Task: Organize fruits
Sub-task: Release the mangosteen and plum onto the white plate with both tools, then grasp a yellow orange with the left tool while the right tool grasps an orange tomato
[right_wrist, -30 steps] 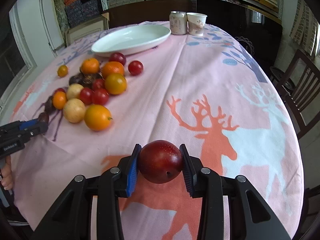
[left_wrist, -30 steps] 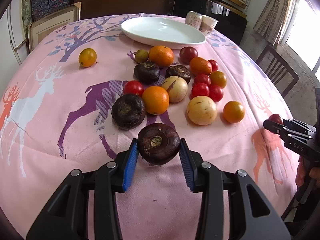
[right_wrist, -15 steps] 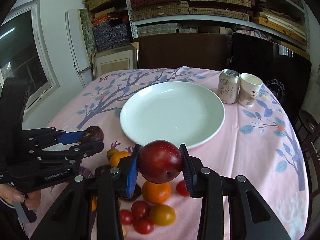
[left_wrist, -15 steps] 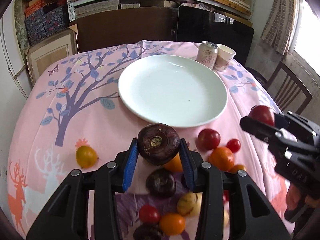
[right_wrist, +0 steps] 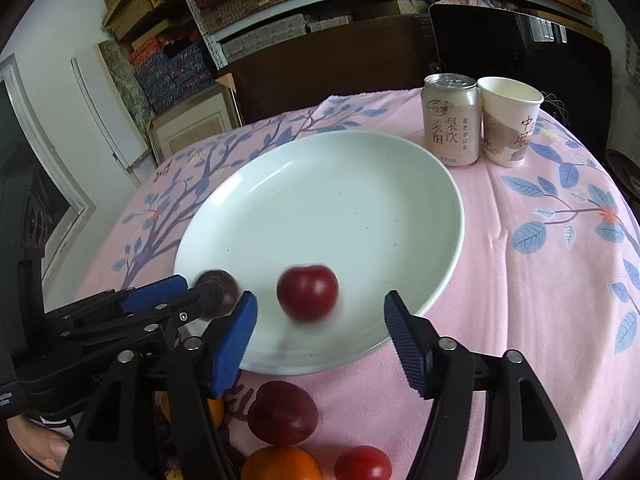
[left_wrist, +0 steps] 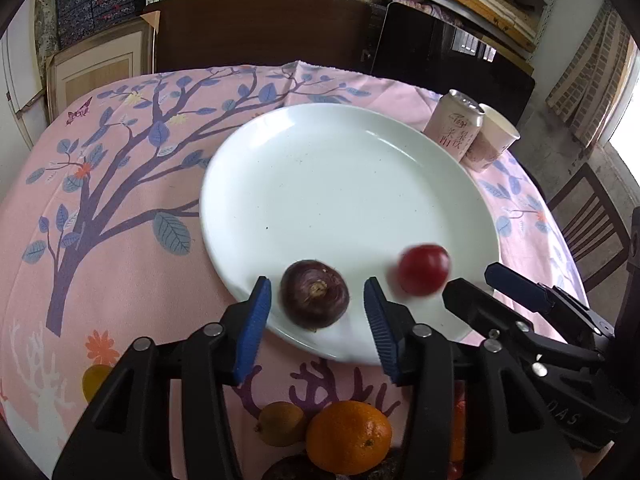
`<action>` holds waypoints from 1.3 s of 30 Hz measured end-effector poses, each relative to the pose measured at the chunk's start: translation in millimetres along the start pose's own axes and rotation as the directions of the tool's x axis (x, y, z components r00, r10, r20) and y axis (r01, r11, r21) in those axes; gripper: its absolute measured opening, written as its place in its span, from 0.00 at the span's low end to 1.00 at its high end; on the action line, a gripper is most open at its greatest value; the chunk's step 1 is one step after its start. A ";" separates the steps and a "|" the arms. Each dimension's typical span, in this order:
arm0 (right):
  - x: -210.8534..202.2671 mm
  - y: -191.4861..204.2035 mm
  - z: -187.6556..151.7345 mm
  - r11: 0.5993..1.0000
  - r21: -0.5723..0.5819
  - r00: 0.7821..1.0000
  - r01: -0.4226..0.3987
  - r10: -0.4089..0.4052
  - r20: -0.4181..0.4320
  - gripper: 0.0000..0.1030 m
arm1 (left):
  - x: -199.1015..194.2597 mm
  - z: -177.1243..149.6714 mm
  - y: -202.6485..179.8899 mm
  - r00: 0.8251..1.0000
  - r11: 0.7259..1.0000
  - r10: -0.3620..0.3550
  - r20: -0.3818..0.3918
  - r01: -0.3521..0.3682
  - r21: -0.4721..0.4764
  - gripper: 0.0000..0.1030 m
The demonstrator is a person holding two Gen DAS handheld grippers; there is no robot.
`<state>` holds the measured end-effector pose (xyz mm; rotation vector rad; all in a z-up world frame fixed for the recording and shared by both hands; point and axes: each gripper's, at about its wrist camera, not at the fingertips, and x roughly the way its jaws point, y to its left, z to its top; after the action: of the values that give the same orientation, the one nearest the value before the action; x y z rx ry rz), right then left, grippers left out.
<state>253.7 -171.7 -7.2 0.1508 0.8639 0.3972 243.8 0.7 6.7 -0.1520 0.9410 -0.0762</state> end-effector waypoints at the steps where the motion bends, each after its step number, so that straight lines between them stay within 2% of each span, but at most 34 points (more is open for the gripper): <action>1: -4.7 -1.3 -1.1 1.000 0.002 1.000 -0.011 0.011 0.000 0.66 | -6.2 -1.3 1.1 1.000 1.000 0.006 0.012 -0.006 0.003 0.61; 2: -9.9 -1.6 -3.3 1.000 -0.002 1.000 -0.019 0.019 -0.003 0.66 | -13.7 -3.2 2.7 0.999 1.000 0.018 0.029 -0.019 0.014 0.66; 3: -16.1 -1.9 -6.3 1.000 -0.010 1.000 -0.022 0.022 -0.001 0.66 | -21.9 -5.9 4.3 0.999 0.999 0.026 0.045 -0.027 0.025 0.67; 9: -67.1 -2.8 -40.4 0.994 -0.114 1.000 0.001 -0.001 0.001 0.67 | -70.2 -34.3 38.8 0.995 0.998 0.042 0.087 -0.046 0.053 0.67; 14: -101.6 -4.0 -79.8 0.982 -0.189 1.000 0.023 -0.026 -0.009 0.67 | -89.7 -65.4 76.6 0.990 0.992 0.111 0.087 -0.116 0.050 0.67; 20: -118.9 3.3 -118.3 0.976 -0.216 0.999 0.006 -0.015 -0.039 0.67 | -78.1 -98.1 100.2 0.986 0.985 0.163 0.029 -0.165 0.058 0.67; 25: -124.1 12.4 -138.2 0.976 -0.219 0.998 -0.017 0.003 -0.064 0.67 | -57.3 -92.7 103.0 0.985 0.984 0.172 0.021 -0.173 0.051 0.67; 27: -124.9 17.2 -144.0 0.972 -0.236 0.998 -0.012 -0.004 -0.070 0.67 | -47.1 -86.8 102.8 0.987 0.986 0.159 0.011 -0.159 0.042 0.60; 29: -123.9 21.6 -148.0 0.966 -0.258 0.997 -0.003 -0.018 -0.080 0.67 | -38.3 -81.1 102.6 0.990 0.989 0.141 0.001 -0.141 0.034 0.43; 31: -121.2 23.9 -150.4 0.963 -0.271 0.995 0.004 -0.029 -0.092 0.67 | -31.8 -77.2 102.9 0.986 0.985 0.169 0.009 -0.169 0.034 0.35; 35: -106.5 26.6 -151.8 0.957 -0.289 0.991 0.022 -0.060 -0.123 0.67 | -34.7 -79.1 101.6 0.989 0.988 0.146 0.011 -0.147 0.046 0.35; 38: -92.9 31.7 -152.5 0.953 -0.302 0.986 0.005 -0.055 -0.156 0.66 | -38.3 -84.6 97.7 0.988 0.985 0.155 0.012 -0.155 0.080 0.35; 39: -87.5 34.3 -153.7 0.950 -0.312 0.983 0.004 -0.062 -0.175 0.61 | -39.5 -86.1 98.2 0.988 0.985 0.152 0.010 -0.152 0.079 0.35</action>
<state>75.8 -179.8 -34.4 -0.1951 0.9711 0.5166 150.8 94.4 -27.7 -0.0064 0.9416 0.0279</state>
